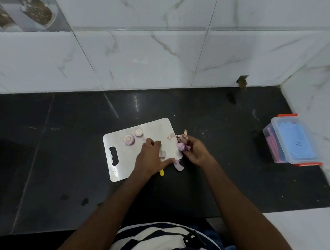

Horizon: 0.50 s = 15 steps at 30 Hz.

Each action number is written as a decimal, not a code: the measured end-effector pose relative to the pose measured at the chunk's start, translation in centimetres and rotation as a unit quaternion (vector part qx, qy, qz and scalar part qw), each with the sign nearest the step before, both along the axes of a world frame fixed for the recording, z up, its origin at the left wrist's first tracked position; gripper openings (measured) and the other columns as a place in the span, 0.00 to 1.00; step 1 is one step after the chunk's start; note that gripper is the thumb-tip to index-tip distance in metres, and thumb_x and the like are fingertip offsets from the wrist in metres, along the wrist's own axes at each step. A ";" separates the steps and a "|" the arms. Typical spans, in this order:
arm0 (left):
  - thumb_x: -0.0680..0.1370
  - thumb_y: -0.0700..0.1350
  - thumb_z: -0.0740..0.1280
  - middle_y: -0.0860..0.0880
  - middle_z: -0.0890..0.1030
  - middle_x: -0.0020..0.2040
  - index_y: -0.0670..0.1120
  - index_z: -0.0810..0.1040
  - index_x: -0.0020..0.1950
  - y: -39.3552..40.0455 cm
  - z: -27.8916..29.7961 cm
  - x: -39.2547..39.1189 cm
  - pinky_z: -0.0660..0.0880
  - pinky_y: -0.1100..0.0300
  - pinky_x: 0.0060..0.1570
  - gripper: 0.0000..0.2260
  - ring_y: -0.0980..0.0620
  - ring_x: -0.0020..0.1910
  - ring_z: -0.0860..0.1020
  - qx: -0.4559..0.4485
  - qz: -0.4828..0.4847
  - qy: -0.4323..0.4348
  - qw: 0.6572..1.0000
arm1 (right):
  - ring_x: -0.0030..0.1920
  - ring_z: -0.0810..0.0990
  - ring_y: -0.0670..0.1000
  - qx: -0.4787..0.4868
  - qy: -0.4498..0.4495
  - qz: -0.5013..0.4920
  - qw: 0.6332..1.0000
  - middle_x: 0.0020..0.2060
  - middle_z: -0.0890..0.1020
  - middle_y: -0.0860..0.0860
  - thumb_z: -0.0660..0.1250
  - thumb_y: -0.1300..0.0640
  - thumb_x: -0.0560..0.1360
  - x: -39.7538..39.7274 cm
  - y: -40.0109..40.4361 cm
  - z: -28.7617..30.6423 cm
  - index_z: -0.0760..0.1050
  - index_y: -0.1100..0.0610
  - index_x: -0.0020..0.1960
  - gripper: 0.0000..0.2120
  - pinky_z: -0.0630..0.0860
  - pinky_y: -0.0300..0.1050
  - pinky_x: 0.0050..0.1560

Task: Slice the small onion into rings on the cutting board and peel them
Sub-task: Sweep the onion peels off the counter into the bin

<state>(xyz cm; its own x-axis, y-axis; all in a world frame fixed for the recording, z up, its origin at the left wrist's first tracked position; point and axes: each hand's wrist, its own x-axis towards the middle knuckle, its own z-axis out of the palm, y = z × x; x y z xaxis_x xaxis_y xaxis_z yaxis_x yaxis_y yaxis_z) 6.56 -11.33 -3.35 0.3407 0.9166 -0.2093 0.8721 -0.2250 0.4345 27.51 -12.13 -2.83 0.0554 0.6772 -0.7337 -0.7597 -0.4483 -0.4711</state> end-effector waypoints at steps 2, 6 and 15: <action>0.69 0.76 0.70 0.48 0.70 0.61 0.51 0.74 0.65 -0.5 -0.2 0.8 0.83 0.47 0.47 0.36 0.48 0.58 0.72 0.013 0.003 0.024 1.000 | 0.31 0.69 0.49 -0.007 0.064 -0.020 0.998 0.38 0.72 0.55 0.56 0.61 0.83 -0.1 0.3 -0.1 0.77 0.66 0.51 0.12 0.68 0.36 0.25; 0.78 0.58 0.73 0.46 0.70 0.62 0.48 0.74 0.65 -0.4 -0.7 1.3 0.82 0.48 0.46 0.21 0.44 0.61 0.74 0.032 -0.002 0.045 0.998 | 0.32 0.71 0.49 -0.011 0.047 -0.005 0.999 0.36 0.76 0.55 0.61 0.50 0.84 0.1 1.3 -0.2 0.76 0.60 0.44 0.16 0.66 0.38 0.32; 0.76 0.37 0.75 0.43 0.77 0.54 0.45 0.76 0.58 1.7 -3.1 0.6 0.80 0.52 0.38 0.14 0.44 0.51 0.78 0.111 -0.108 0.133 0.979 | 0.30 0.75 0.47 -0.072 -0.062 -0.005 0.995 0.32 0.78 0.53 0.69 0.53 0.82 0.3 2.1 1.1 0.77 0.59 0.45 0.12 0.73 0.38 0.27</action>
